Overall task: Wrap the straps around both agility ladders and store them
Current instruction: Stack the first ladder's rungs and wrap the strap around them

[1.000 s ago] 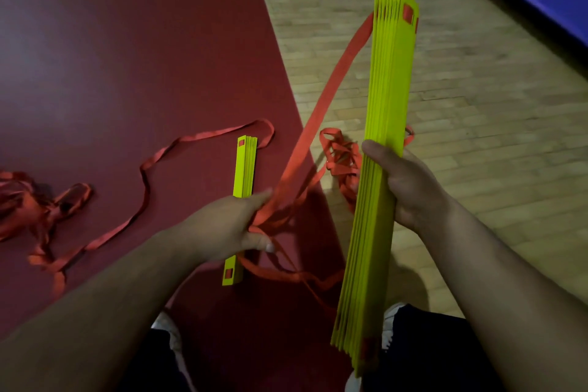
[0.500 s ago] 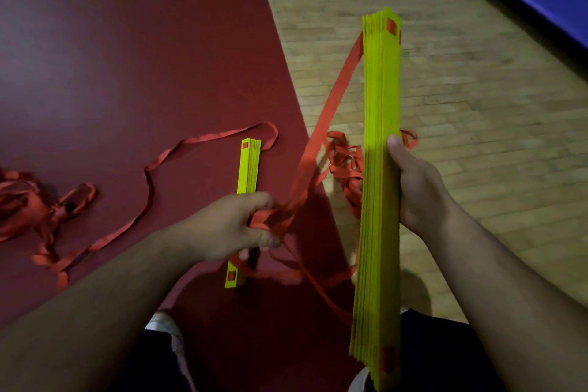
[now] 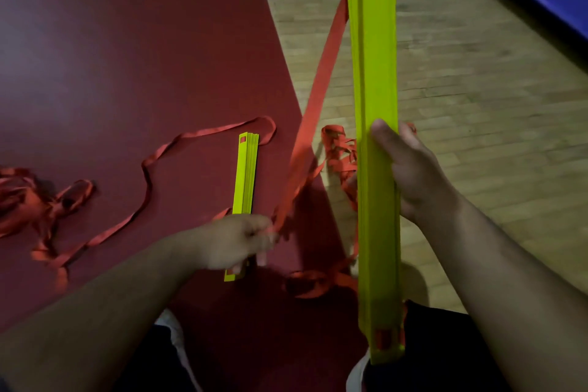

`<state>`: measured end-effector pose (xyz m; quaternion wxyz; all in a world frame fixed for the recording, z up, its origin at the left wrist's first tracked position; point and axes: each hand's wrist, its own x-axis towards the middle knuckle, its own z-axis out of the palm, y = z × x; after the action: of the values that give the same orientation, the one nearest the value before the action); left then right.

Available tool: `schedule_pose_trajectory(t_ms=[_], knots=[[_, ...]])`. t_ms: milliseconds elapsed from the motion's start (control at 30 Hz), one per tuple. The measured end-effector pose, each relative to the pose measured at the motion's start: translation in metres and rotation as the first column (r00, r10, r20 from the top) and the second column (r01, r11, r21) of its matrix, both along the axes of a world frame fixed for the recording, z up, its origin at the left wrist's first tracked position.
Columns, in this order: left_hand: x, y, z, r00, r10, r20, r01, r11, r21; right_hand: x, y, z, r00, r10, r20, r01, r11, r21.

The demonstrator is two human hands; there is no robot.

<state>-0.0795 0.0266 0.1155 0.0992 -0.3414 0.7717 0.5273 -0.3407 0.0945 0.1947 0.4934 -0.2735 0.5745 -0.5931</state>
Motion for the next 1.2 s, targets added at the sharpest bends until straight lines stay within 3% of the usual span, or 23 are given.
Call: schedule_pose_trajectory(t_ms=[100, 233, 433, 633, 800, 933, 1200], knots=[[-0.019, 0.015, -0.005, 0.996, -0.092, 0.004, 0.092, 0.989, -0.114, 0.003, -0.002, 0.011, 0.998, 0.057, 0.031, -0.057, 0.998, -0.001], [-0.047, 0.040, -0.008, 0.988, -0.005, -0.154, 0.017, 0.997, 0.074, 0.001, -0.008, 0.033, 0.980, 0.192, 0.052, -0.194, 0.980, 0.045], [-0.076, 0.056, 0.000, 0.942, -0.126, -0.310, 0.194, 0.960, 0.202, 0.003, -0.027, 0.064, 0.944, 0.324, -0.068, -0.325, 0.946, 0.007], [-0.098, 0.061, 0.020, 0.894, -0.274, -0.355, 0.291, 0.957, -0.005, 0.029, -0.049, 0.083, 0.917, 0.391, -0.079, -0.393, 0.919, -0.009], [-0.096, 0.051, 0.025, 0.895, -0.278, -0.348, 0.258, 0.961, -0.105, 0.041, -0.057, 0.088, 0.906, 0.418, -0.062, -0.421, 0.907, -0.032], [-0.079, 0.037, 0.020, 0.888, -0.350, -0.298, 0.255, 0.914, -0.314, 0.031, -0.052, 0.096, 0.897, 0.440, -0.050, -0.441, 0.898, -0.009], [-0.035, 0.007, 0.019, 0.938, -0.181, -0.296, 0.169, 0.983, -0.068, 0.008, -0.035, 0.099, 0.883, 0.468, -0.030, -0.469, 0.883, -0.035]])
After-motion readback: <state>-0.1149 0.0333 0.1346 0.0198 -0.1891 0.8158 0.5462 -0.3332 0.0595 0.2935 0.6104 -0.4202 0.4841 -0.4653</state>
